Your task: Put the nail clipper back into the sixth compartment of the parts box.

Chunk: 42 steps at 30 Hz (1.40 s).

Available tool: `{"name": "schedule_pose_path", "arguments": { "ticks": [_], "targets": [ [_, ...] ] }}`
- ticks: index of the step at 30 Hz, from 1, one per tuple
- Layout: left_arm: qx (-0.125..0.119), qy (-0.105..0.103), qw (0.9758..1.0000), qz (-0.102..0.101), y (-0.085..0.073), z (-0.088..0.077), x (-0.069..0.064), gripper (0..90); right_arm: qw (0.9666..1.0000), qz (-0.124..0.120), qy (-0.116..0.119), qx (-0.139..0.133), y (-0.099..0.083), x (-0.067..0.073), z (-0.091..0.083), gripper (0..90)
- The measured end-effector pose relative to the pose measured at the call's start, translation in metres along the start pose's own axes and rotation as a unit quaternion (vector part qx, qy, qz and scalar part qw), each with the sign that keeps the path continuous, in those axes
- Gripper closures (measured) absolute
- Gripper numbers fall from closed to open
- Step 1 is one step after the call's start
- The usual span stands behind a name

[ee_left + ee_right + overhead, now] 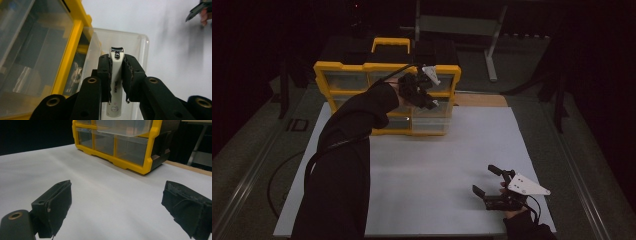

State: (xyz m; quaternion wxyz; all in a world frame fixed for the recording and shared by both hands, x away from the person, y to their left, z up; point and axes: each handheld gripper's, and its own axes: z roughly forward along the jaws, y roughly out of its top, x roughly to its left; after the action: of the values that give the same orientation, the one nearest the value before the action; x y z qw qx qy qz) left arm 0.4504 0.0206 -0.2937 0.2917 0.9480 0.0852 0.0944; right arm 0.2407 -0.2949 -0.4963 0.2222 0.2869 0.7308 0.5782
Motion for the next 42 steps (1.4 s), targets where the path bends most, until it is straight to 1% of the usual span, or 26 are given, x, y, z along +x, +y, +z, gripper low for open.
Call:
{"name": "schedule_pose_path", "arguments": {
  "ticks": [1, 2, 4, 7, 8, 10, 13, 15, 16, 17, 18, 19, 20, 23, 24, 25, 26, 28, 29, 31, 32, 37, 38, 39, 41, 42],
  "targets": [
    [0.001, 0.002, 1.0, 0.0, -0.001, 0.002, 0.001, 78.1, 1.0, 0.0, 0.001, 0.001, 0.0, 0.0, 0.0, 9.3],
    [-0.001, 0.003, 1.0, -0.007, -0.003, 0.004, 0.001, 78.1, 1.0, 0.0, 0.001, 0.001, 0.0, 0.0, 0.0, 9.3],
    [0.0, 0.013, 0.9999, -0.005, -0.005, 0.007, 0.002, 78.1, 1.0, -0.001, 0.0, 0.002, 0.0, 0.001, 0.0, 9.3],
    [0.001, 0.008, 0.9999, -0.009, -0.008, 0.011, 0.003, 78.1, 1.0, -0.002, 0.0, 0.003, 0.0, 0.001, 0.0, 9.3],
    [0.003, 0.007, 1.0, -0.006, -0.009, 0.012, 0.003, 78.0, 1.0, -0.002, 0.001, 0.005, 0.0, 0.001, 0.001, 9.3],
    [0.002, 0.008, 0.9999, -0.012, -0.01, 0.013, 0.004, 78.1, 1.0, -0.003, 0.001, 0.007, -0.001, 0.0, 0.001, 9.3],
    [-0.008, 0.011, 0.9999, -0.01, -0.009, 0.012, 0.005, 78.0, 0.9999, -0.003, 0.002, 0.01, -0.001, 0.0, 0.002, 9.3],
    [-0.017, 0.013, 0.9996, -0.016, -0.009, 0.012, 0.004, 77.5, 0.9999, -0.002, 0.002, 0.01, -0.001, 0.0, 0.002, 9.3],
    [-0.022, 0.014, 0.9995, -0.02, -0.009, 0.012, 0.004, 74.7, 0.9999, -0.002, 0.002, 0.01, -0.001, 0.0, 0.002, 9.3],
    [-0.029, 0.022, 0.9989, -0.029, -0.009, 0.012, 0.004, 61.9, 1.0, -0.002, 0.001, 0.009, -0.001, 0.0, 0.002, 9.3],
    [-0.036, 0.021, 0.9983, -0.042, -0.009, 0.011, 0.004, 53.8, 1.0, -0.002, 0.001, 0.008, -0.001, 0.0, 0.002, 9.3],
    [-0.039, 0.009, 0.9978, -0.054, -0.009, 0.01, 0.004, 47.5, 1.0, -0.003, 0.001, 0.008, -0.001, 0.0, 0.001, 9.3],
    [-0.039, 0.008, 0.9978, -0.054, -0.009, 0.01, 0.004, 33.7, 1.0, -0.004, 0.001, 0.008, -0.001, 0.001, 0.001, 9.3],
    [-0.04, 0.004, 0.9978, -0.053, -0.011, 0.009, 0.002, 22.6, 0.9999, -0.007, -0.001, 0.009, 0.0, 0.001, 0.001, 9.3],
    [-0.042, -0.002, 0.9977, -0.052, -0.011, 0.009, 0.001, 14.5, 0.9999, -0.008, -0.001, 0.009, 0.0, 0.002, 0.001, 9.3],
    [-0.044, -0.01, 0.9975, -0.055, -0.012, 0.008, 0.001, 11.3, 0.9999, -0.009, -0.001, 0.009, 0.0, 0.002, 0.002, 9.3],
    [-0.044, -0.007, 0.9974, -0.056, -0.012, 0.008, 0.0, 10.0, 0.9999, -0.009, -0.001, 0.009, 0.0, 0.002, 0.002, 9.3],
    [-0.057, -0.007, 0.9968, -0.056, -0.014, 0.007, -0.002, 1.7, 0.9999, -0.008, -0.002, 0.009, 0.0, 0.001, 0.002, 9.3],
    [-0.064, -0.01, 0.9961, -0.06, -0.015, 0.006, -0.003, 0.9, 0.9999, -0.007, -0.002, 0.009, 0.0, 0.001, 0.001, 9.3],
    [-0.069, -0.016, 0.9956, -0.061, -0.017, 0.004, -0.004, 0.4, 0.9999, -0.007, -0.002, 0.008, 0.0, 0.001, 0.001, 9.3],
    [-0.07, -0.012, 0.9958, -0.059, -0.017, 0.004, -0.004, 0.4, 0.9999, -0.007, -0.002, 0.008, 0.0, 0.001, 0.001, 9.3],
    [-0.081, -0.013, 0.9947, -0.062, -0.02, 0.0, -0.006, 0.4, 0.9999, -0.009, -0.002, 0.008, 0.0, 0.001, 0.002, 9.3],
    [-0.089, -0.017, 0.9939, -0.063, -0.022, -0.002, -0.007, 0.4, 0.9999, -0.009, -0.002, 0.008, 0.0, 0.001, 0.002, 9.3],
    [-0.088, -0.014, 0.9941, -0.062, -0.023, -0.003, -0.007, 0.4, 0.9999, -0.009, -0.003, 0.008, 0.0, 0.001, 0.002, 9.3],
    [-0.088, -0.016, 0.994, -0.063, -0.025, -0.004, -0.008, 0.4, 0.9999, -0.01, -0.003, 0.008, 0.0, 0.001, 0.002, 9.3],
    [-0.092, -0.014, 0.9936, -0.064, -0.027, -0.004, -0.009, 0.4, 0.9999, -0.01, -0.003, 0.008, 0.0, 0.001, 0.002, 9.3]
  ]
}}
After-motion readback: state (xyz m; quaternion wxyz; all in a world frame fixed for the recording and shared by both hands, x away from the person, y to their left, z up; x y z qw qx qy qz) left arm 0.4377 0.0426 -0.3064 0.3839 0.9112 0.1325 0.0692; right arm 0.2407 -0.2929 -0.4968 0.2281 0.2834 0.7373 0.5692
